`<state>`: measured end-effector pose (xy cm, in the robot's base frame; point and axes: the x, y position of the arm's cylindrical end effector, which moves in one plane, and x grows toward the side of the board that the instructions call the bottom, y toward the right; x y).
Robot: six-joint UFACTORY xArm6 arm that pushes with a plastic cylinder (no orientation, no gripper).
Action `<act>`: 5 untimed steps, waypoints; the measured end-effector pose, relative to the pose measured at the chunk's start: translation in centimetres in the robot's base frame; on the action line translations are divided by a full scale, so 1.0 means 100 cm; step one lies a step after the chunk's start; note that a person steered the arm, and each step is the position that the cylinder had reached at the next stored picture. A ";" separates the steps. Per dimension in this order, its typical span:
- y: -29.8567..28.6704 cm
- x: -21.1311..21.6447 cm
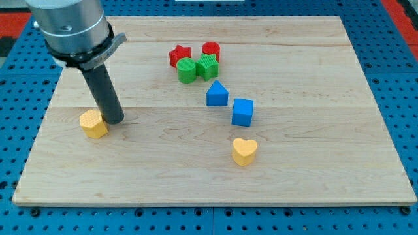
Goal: Place the yellow hexagon diagonally to the bottom left of the green circle
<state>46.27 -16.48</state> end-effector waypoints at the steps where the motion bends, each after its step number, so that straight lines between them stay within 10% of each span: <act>1: 0.000 -0.027; 5: -0.054 -0.012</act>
<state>45.10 -21.92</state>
